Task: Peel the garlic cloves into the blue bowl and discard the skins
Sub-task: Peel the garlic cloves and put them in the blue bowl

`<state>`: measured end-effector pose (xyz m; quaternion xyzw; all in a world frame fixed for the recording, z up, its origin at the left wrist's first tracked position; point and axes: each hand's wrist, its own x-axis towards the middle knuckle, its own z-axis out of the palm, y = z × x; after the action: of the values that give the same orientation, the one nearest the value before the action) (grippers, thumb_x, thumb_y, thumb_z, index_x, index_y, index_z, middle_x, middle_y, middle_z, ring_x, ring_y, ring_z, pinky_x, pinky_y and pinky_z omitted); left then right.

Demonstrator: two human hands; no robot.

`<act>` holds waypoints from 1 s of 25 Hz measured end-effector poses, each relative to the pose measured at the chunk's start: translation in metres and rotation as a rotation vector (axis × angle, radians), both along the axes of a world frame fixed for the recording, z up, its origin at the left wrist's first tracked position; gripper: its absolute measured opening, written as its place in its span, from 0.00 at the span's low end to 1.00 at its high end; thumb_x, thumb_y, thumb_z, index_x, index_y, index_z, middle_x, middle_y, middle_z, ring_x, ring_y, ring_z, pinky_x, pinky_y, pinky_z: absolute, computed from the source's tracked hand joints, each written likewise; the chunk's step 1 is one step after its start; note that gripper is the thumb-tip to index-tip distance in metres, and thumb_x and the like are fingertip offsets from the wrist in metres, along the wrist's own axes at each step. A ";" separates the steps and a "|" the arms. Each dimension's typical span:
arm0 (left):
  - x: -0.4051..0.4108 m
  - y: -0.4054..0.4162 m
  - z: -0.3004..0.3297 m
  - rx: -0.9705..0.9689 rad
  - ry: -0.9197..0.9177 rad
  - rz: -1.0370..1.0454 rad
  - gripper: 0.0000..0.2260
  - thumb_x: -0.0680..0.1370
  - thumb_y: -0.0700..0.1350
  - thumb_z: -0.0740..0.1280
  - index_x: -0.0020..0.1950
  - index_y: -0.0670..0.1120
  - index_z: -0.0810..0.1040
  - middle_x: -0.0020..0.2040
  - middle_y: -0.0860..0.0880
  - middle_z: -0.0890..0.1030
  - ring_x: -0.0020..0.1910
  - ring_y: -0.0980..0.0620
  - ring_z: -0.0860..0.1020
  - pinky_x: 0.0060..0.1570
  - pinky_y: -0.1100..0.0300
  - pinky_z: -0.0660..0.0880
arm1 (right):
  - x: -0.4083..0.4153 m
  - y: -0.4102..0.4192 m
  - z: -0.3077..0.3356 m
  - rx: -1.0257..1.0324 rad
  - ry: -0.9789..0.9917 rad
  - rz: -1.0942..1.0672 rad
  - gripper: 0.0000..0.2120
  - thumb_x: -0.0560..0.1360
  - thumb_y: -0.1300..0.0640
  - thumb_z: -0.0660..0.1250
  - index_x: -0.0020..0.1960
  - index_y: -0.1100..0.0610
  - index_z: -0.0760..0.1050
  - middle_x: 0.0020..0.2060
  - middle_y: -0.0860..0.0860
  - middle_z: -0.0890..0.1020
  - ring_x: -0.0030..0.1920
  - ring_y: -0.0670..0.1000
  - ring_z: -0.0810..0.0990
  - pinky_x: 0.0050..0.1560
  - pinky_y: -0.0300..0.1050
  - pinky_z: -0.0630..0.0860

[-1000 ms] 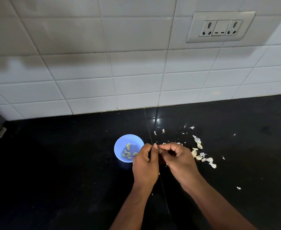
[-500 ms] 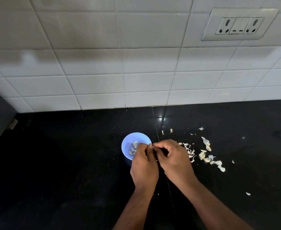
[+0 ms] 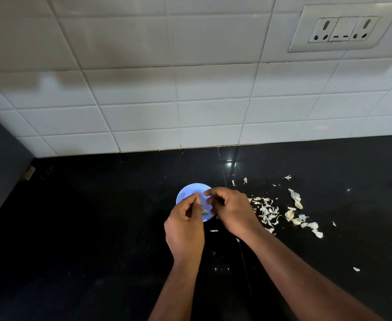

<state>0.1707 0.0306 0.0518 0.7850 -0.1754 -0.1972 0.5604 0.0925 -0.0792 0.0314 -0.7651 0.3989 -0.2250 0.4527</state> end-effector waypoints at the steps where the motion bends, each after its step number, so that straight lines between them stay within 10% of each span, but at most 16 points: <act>1: -0.002 -0.001 0.002 -0.016 0.007 0.007 0.16 0.82 0.44 0.70 0.45 0.67 0.81 0.42 0.70 0.83 0.43 0.66 0.82 0.42 0.63 0.77 | -0.003 -0.002 0.002 -0.004 0.001 -0.013 0.11 0.79 0.64 0.69 0.56 0.53 0.86 0.43 0.45 0.87 0.38 0.41 0.85 0.43 0.36 0.78; 10: -0.061 -0.038 0.003 0.026 0.151 -0.336 0.13 0.78 0.51 0.56 0.36 0.54 0.75 0.36 0.53 0.85 0.34 0.54 0.80 0.51 0.44 0.80 | -0.110 -0.059 0.023 -0.166 0.520 -0.261 0.12 0.77 0.36 0.69 0.45 0.44 0.80 0.41 0.40 0.83 0.43 0.44 0.81 0.46 0.47 0.76; 16: -0.097 -0.064 -0.005 0.113 0.055 -0.464 0.23 0.84 0.60 0.62 0.34 0.49 0.78 0.31 0.52 0.82 0.32 0.53 0.81 0.46 0.46 0.80 | -0.174 -0.106 0.017 -0.189 0.640 -0.292 0.08 0.81 0.49 0.64 0.56 0.43 0.82 0.53 0.44 0.84 0.52 0.52 0.83 0.53 0.51 0.80; 25: -0.122 -0.085 -0.021 0.081 0.213 -0.368 0.07 0.84 0.50 0.66 0.47 0.53 0.81 0.41 0.52 0.85 0.37 0.55 0.80 0.42 0.51 0.78 | -0.190 -0.126 -0.011 -0.178 0.681 -0.134 0.08 0.81 0.52 0.66 0.51 0.52 0.83 0.48 0.49 0.82 0.47 0.53 0.83 0.49 0.51 0.80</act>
<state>0.0487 -0.0540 0.0308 0.7364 -0.2476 -0.3851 0.4981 -0.0977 -0.2053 0.0207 -0.8048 0.5550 -0.0201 0.2097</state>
